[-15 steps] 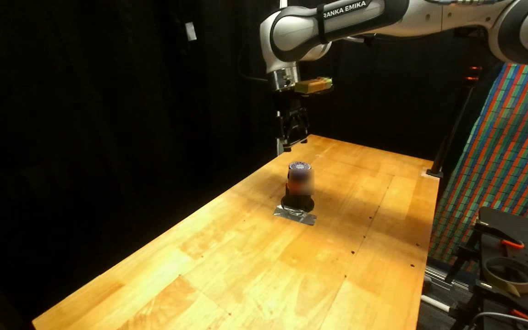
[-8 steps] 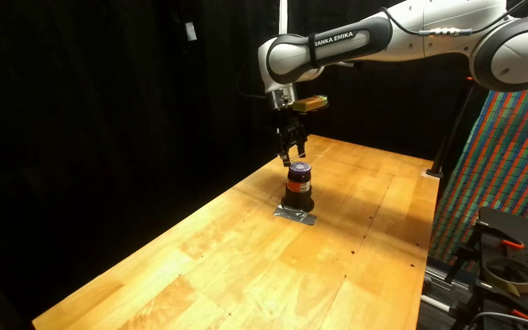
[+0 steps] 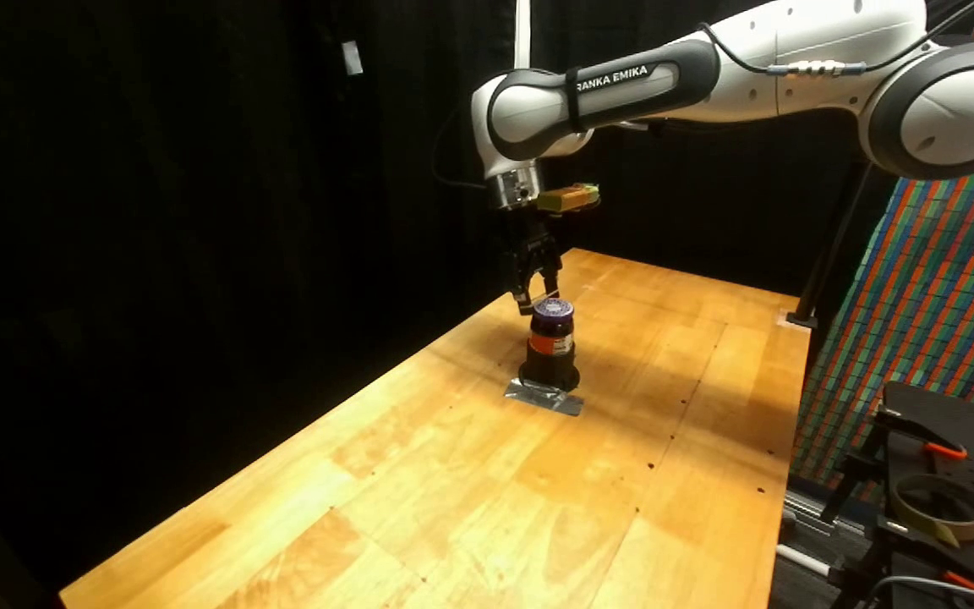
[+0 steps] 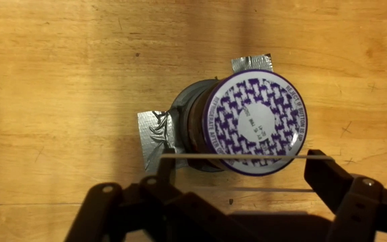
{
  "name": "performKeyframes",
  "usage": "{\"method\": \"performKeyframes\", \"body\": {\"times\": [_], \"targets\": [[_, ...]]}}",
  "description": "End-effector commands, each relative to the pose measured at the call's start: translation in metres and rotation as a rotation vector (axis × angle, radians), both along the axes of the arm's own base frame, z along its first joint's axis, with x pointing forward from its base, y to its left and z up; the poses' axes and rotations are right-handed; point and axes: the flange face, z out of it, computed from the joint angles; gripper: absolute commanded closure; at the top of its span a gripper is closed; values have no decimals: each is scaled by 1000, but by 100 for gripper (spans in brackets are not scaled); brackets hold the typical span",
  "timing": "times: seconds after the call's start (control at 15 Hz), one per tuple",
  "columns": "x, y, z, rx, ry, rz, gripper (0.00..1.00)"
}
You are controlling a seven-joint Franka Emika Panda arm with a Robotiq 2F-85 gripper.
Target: Put the rubber band on the cup
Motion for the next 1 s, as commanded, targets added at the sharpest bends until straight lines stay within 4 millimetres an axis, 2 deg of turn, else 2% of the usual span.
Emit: {"method": "performKeyframes", "body": {"times": [0.0,0.2,0.4,0.67,0.93], "targets": [[0,6,-3,47,13,16,0],[-3,10,-10,54,35,22,0],[-7,12,-5,56,56,20,0],[-11,8,5,41,63,2,0],[-17,2,-3,25,88,-21,0]]}}
